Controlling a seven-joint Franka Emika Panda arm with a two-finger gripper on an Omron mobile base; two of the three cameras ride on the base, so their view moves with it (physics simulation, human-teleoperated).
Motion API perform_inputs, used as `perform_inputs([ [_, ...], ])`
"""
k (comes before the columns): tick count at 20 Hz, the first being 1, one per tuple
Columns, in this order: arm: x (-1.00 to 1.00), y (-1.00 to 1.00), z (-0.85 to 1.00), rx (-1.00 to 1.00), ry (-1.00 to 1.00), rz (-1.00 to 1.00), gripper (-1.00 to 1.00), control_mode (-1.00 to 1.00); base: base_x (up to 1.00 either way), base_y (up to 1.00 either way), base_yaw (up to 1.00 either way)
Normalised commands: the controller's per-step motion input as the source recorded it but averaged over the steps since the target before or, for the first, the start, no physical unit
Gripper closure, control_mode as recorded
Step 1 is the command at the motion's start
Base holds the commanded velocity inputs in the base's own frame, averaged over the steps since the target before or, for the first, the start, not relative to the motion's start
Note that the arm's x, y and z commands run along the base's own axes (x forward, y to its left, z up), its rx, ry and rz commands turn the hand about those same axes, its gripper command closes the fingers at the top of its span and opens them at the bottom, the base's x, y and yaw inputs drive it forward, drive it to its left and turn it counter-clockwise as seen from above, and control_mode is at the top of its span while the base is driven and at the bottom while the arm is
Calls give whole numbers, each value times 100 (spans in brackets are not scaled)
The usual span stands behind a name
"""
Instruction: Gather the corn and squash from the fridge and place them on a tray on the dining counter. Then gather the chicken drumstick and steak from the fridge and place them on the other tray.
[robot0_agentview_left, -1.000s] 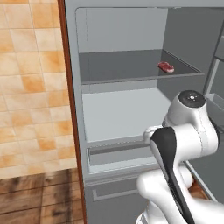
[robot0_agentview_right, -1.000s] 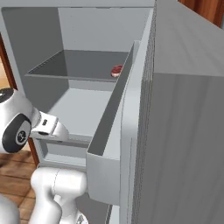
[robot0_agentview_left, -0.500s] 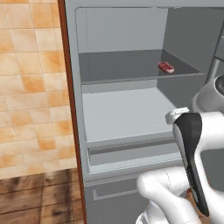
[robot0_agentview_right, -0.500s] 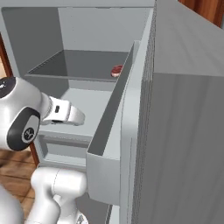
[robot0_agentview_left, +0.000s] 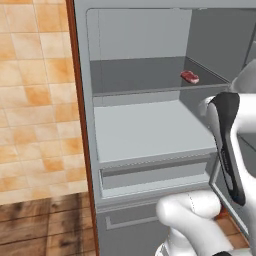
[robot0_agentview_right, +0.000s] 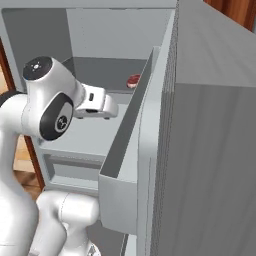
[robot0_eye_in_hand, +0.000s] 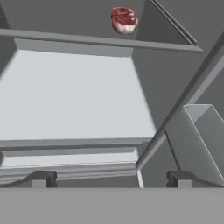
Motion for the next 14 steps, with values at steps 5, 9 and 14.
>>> perform_inputs([
  [5,87,-2,8,0,0,1,-100,-100,0,0,0],
  [9,86,0,19,0,0,0,-100,-100,0,0,0],
  [14,82,-11,29,0,0,0,-100,-100,0,0,0],
])
